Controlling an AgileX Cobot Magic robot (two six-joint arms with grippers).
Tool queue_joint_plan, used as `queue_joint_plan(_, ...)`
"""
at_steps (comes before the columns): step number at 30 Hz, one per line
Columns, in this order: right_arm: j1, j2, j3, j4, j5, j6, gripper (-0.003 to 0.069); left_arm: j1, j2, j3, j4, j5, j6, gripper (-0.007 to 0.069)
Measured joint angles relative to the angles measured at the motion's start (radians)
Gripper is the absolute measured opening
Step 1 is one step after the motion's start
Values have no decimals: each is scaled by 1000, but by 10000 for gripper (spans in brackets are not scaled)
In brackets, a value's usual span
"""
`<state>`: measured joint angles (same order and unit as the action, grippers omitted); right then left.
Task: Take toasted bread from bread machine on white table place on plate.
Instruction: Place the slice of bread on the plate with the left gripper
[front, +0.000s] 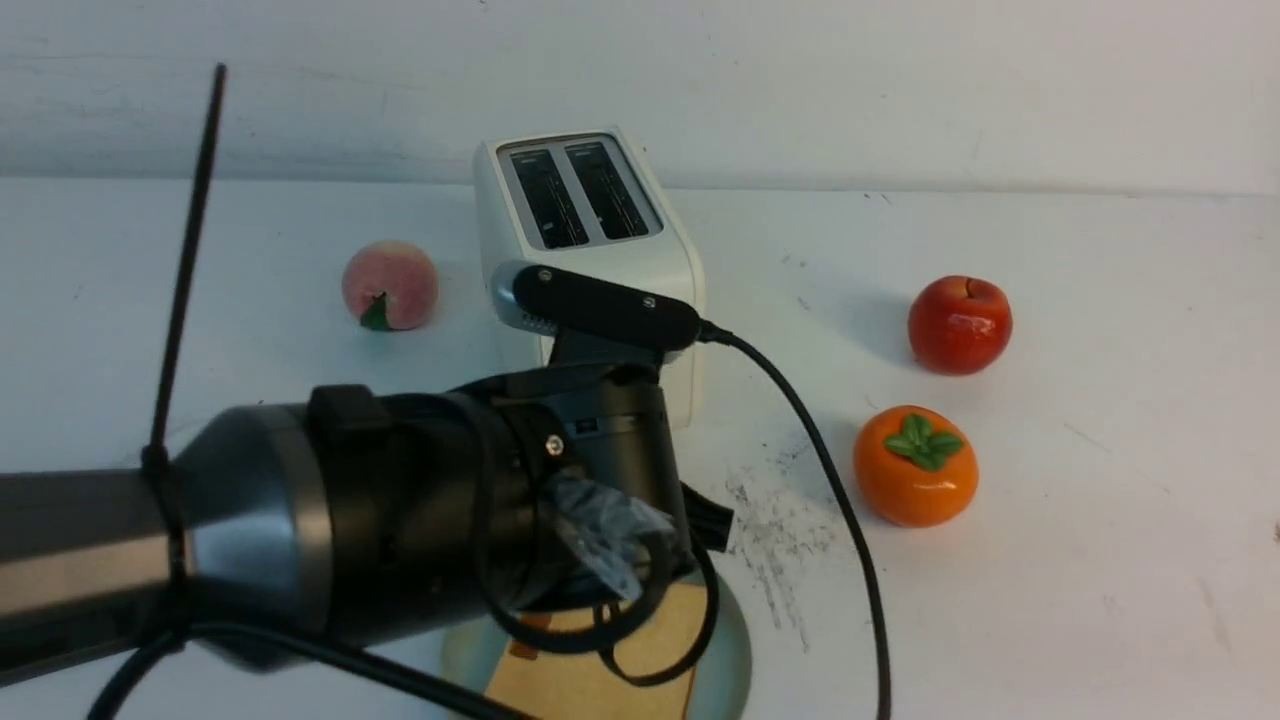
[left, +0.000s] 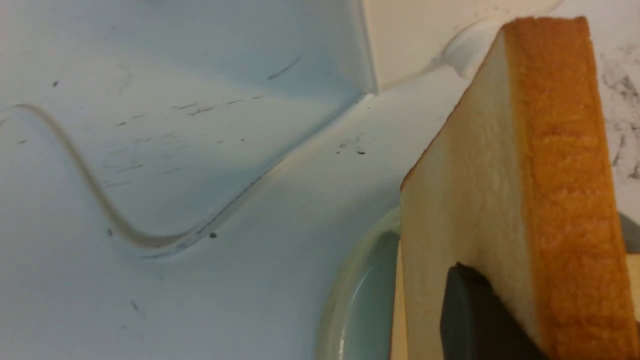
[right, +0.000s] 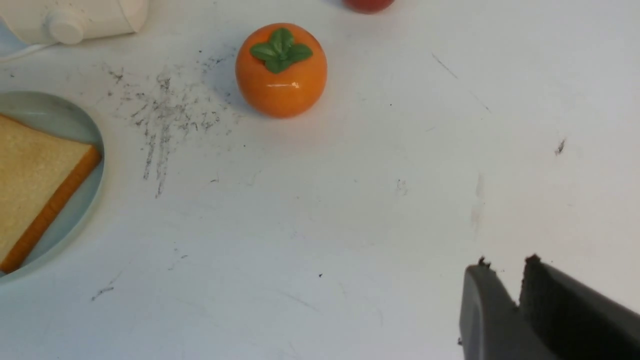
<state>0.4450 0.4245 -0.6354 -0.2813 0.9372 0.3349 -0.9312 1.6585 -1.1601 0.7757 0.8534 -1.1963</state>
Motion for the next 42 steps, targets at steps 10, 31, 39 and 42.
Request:
queue_joint_plan(10,0,0,0,7,0,0,117,0,28,-1,12,70,211,105)
queue_joint_plan(31,0,0,0,23,0,0,127,0,98,-3,-71,-70,223,380)
queue_joint_plan(39,0,0,0,26,0,0,132,0,98,-52,-204,-67,222,480)
queue_joint_plan(42,0,0,0,26,0,0,135,0,98,-107,-287,-43,225,521)
